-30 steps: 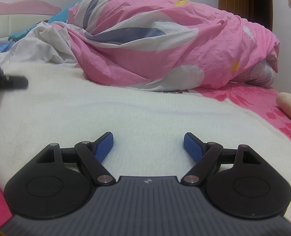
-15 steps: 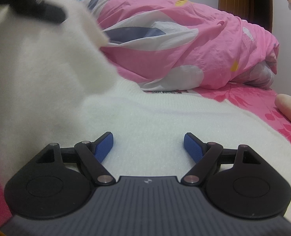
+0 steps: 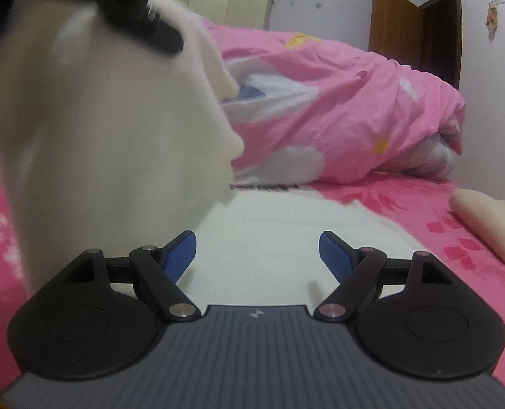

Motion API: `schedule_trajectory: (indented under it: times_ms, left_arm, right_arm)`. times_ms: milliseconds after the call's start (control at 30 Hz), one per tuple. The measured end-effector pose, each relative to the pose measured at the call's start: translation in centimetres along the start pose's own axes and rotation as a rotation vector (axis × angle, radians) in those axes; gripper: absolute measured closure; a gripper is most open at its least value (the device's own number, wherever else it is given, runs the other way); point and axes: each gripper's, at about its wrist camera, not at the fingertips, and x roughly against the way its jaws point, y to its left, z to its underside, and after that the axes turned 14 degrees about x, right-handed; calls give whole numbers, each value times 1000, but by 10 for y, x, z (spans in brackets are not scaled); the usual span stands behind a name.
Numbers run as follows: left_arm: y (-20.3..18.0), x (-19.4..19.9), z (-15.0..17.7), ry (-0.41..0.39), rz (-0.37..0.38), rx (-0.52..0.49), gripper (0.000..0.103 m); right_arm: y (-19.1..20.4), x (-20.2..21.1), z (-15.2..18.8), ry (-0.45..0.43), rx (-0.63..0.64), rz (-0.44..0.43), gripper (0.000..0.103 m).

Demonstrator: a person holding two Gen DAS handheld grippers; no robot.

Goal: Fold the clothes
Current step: 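Lift the sweater with the left gripper toward the right gripper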

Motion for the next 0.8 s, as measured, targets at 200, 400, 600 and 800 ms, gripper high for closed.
schedule_trajectory:
  times_ms: [200,400,600,800]
  left_arm:
    - [-28,-12,6,28,53,-56,75]
    - [-60,-39,23,111,82,-118,74]
    - [-91,-80,61,349,111,-203,69]
    - [-92,-91,66,500,241,-72,41]
  right_arm:
    - [-12,-7,5,22,-54,-67,24]
    - [-54,30,23,-23,-218,-110,24]
    - [-76,50,60,-32,-330,-142,24]
    - [-66,50,65,-54,-288,-119,24]
